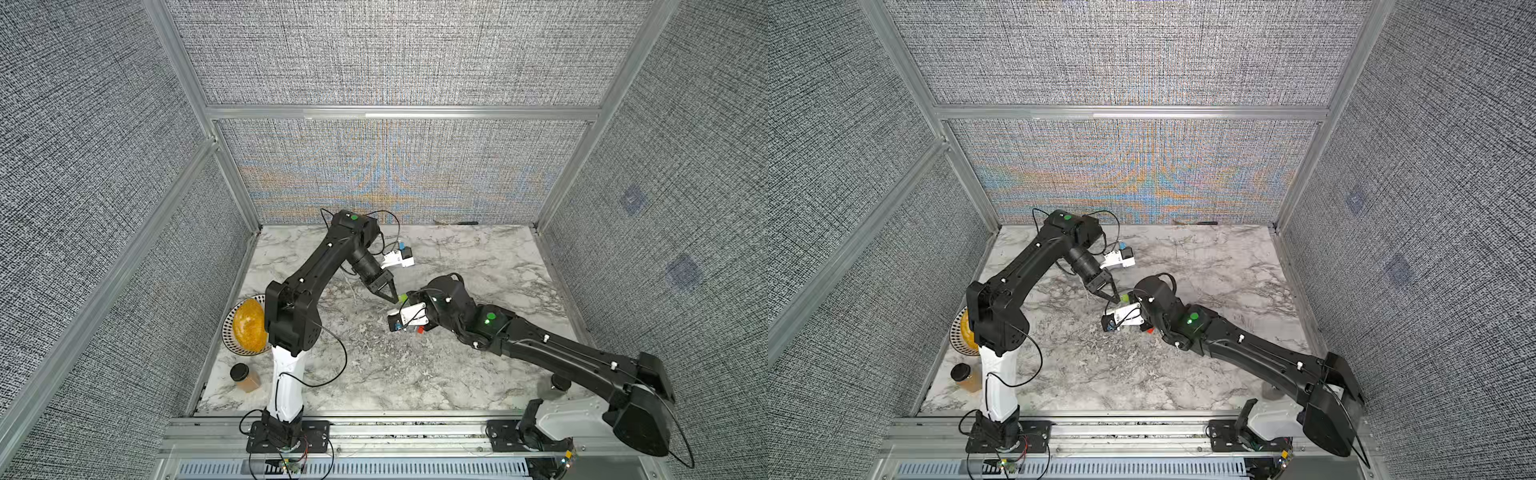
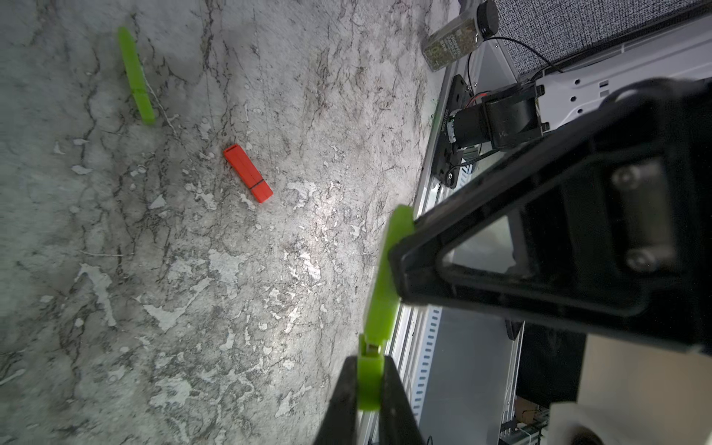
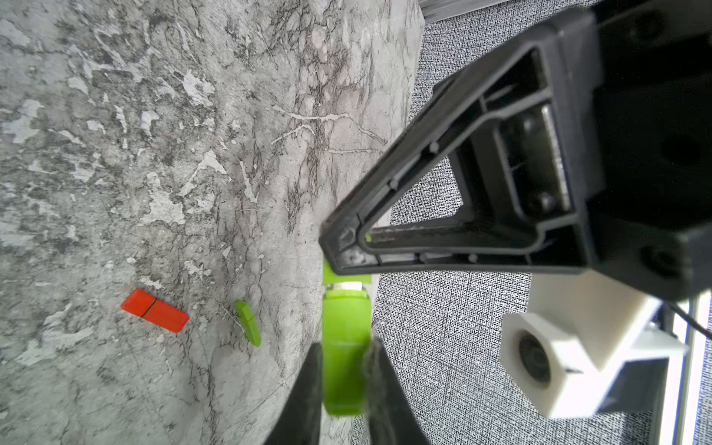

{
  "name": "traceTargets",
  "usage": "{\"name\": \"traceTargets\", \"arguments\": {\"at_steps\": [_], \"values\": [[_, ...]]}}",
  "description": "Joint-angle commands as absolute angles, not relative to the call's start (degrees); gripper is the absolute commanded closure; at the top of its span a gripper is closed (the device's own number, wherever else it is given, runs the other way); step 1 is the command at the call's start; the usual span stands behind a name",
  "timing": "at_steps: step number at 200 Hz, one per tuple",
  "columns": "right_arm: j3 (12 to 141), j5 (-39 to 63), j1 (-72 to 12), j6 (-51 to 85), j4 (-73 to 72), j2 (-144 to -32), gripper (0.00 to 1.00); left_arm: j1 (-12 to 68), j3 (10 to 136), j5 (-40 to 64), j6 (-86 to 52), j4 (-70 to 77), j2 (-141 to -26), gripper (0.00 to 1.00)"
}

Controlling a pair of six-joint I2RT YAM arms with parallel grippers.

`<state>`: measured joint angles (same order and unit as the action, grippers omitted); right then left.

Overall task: Close the usb drive cover
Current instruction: Close the cover of the USB drive.

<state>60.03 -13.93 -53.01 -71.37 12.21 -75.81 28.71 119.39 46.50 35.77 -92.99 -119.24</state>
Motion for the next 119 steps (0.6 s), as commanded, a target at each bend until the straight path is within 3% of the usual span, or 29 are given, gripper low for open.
{"name": "traceTargets", "arguments": {"at_steps": [1,23,119], "values": [[60.74,-11.14,-53.17,-71.61,9.80,-75.85,0.87,28.65,119.31,49.93,35.42,-97.56,-118.65,1.00],[60.73,-11.62,-53.22,-71.71,9.56,-75.94,0.82,28.56,119.10,50.18,35.49,-97.56,-118.86,1.00],[60.82,-11.78,-52.73,-71.58,9.96,-76.64,0.76,28.41,119.00,49.61,35.34,-97.47,-119.00,1.00]]}}
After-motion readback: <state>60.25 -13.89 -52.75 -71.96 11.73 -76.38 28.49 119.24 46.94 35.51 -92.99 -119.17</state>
